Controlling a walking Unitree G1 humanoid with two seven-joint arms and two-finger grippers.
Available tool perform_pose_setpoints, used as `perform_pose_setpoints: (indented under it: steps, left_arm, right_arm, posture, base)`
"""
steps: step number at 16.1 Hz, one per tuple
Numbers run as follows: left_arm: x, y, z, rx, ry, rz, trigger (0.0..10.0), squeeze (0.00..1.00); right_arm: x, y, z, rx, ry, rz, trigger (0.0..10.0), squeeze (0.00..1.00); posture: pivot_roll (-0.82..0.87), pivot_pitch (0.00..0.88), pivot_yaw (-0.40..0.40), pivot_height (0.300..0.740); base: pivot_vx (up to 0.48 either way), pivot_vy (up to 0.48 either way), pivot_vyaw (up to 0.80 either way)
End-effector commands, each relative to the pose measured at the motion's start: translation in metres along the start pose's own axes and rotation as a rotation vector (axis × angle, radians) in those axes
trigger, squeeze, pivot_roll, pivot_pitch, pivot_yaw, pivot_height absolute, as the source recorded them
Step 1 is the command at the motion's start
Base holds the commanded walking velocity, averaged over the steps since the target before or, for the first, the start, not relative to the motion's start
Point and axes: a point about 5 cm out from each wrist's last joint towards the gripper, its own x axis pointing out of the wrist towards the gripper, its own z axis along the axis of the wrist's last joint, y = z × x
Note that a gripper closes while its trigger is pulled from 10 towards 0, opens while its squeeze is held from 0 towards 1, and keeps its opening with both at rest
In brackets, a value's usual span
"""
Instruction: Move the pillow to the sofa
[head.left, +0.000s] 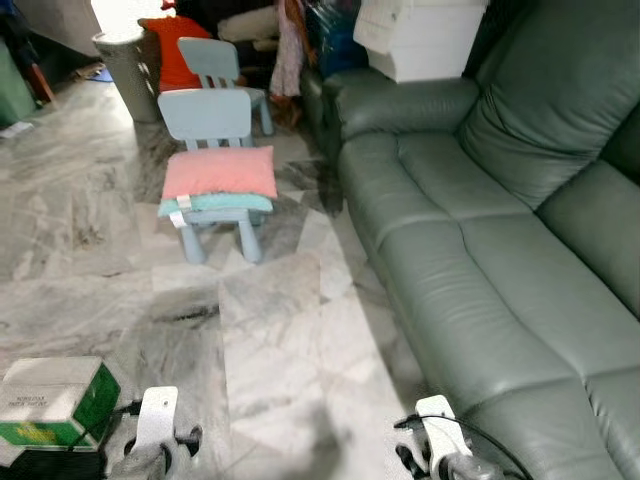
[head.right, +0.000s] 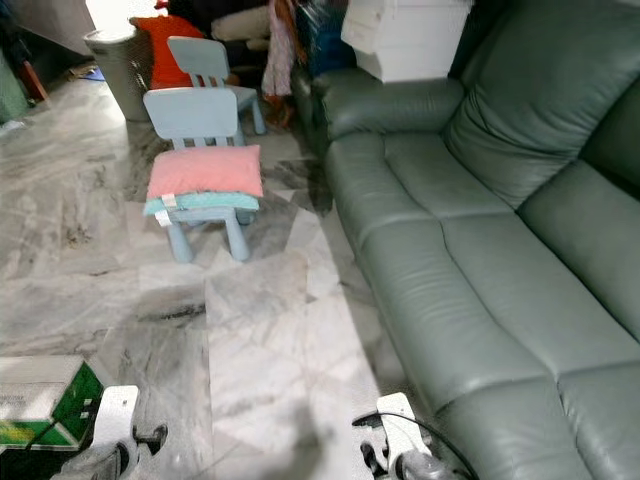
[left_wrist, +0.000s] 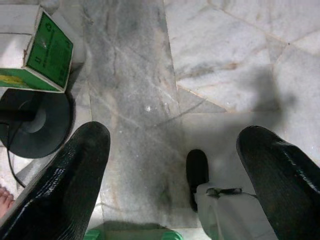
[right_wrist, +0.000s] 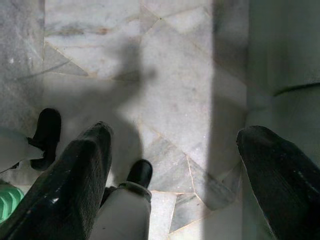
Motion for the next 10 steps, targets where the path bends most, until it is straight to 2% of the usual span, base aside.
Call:
perform_pose_setpoints:
  steps: [1, 3, 10]
  left_arm:
    - [-0.0002, 0.0056, 0.002, 0.011, 0.001, 0.013, 10.0, 0.0]
    - [-0.0003, 0.0055, 0.0011, 0.012, 0.004, 0.01, 10.0, 0.0]
    - [-0.0005, 0.0045, -0.0004, 0.023, 0.009, 0.002, 10.0, 0.0]
  right_arm:
    - [0.0008, 0.0023, 0.0038, -0.005, -0.013, 0.009, 10.0, 0.0]
    - [0.002, 0.0055, 0.0088, -0.018, -0.02, 0.014, 10.0, 0.0]
    - [0.0027, 0.0071, 0.0136, -0.034, -0.032, 0.024, 10.0, 0.0]
  posture:
    - [-0.09, 0.0, 0.021, 0.74]
    - [-0.09, 0.0, 0.021, 0.74]
    - [-0.08, 0.0, 0.02, 0.74]
  base:
    - [0.304, 0.0, 0.0]
    - [0.323, 0.0, 0.0]
    - [0.347, 0.249, 0.0]
